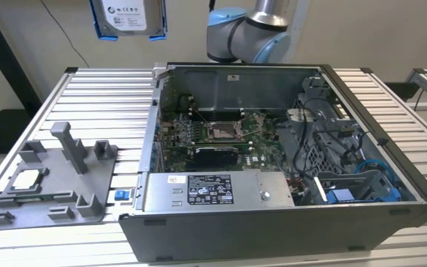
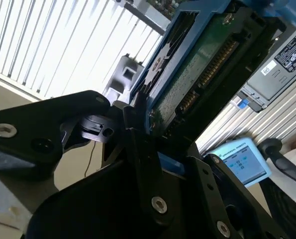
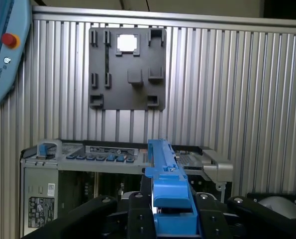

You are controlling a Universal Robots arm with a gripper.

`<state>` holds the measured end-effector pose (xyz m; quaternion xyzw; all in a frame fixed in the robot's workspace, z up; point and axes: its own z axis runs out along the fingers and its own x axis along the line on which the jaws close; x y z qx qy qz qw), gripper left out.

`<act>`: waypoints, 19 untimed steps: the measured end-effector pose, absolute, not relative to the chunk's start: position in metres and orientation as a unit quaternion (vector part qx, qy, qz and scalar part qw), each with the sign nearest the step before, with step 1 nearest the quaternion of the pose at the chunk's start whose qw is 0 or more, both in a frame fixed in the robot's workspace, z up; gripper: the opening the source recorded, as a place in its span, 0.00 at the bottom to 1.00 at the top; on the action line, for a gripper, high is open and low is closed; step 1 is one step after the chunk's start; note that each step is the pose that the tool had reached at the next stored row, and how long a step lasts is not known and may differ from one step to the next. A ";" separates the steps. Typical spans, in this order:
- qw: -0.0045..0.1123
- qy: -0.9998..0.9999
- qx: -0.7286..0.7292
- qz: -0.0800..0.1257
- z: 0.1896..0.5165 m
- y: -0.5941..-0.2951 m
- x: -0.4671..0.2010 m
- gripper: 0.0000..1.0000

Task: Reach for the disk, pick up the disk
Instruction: 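Pick up the disk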

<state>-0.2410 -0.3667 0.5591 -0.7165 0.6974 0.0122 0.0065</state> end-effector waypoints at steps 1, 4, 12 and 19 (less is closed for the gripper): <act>0.006 0.697 -0.717 0.012 0.559 -0.367 -0.236 0.00; 0.006 0.697 -0.717 0.013 0.559 -0.367 -0.223 0.00; 0.004 0.697 -0.717 0.015 0.559 -0.367 -0.190 0.00; 0.002 0.697 -0.716 0.017 0.559 -0.367 -0.161 0.00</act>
